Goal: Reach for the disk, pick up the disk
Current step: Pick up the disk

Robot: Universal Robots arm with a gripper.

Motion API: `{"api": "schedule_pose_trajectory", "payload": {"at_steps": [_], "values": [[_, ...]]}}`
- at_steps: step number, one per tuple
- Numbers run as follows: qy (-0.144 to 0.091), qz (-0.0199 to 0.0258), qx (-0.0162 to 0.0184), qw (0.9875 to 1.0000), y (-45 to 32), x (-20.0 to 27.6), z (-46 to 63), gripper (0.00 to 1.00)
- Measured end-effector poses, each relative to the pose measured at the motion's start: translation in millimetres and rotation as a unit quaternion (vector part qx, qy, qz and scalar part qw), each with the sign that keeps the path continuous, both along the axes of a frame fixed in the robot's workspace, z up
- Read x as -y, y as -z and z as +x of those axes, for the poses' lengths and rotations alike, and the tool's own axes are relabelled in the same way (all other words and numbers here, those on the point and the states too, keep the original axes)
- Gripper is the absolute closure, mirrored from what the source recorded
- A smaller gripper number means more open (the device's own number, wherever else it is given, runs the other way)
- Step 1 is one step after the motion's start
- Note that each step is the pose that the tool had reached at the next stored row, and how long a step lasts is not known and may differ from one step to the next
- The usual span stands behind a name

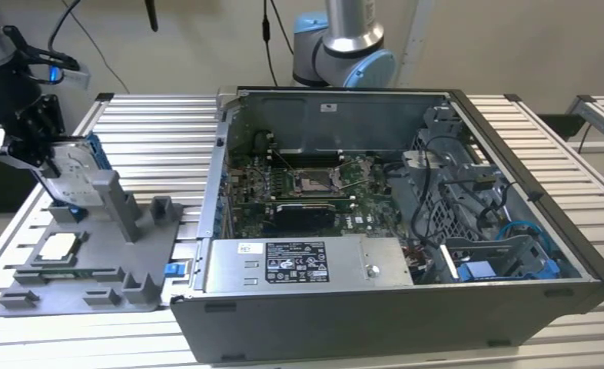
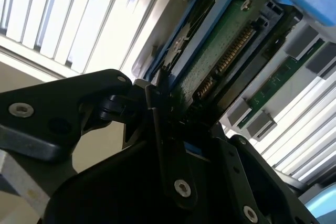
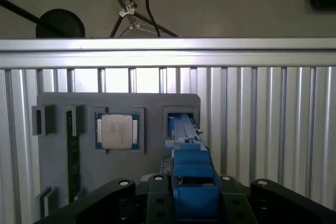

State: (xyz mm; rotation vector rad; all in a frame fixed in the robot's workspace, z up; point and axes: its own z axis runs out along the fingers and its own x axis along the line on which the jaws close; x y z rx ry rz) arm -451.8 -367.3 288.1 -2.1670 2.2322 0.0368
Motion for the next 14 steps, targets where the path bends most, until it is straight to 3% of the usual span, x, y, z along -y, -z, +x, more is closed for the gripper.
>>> {"api": "schedule_pose_trajectory", "payload": {"at_steps": [14], "values": [[0.000,0.0000,0.0001,1.0000,-21.1,0.0,0.0,1.00]]}}
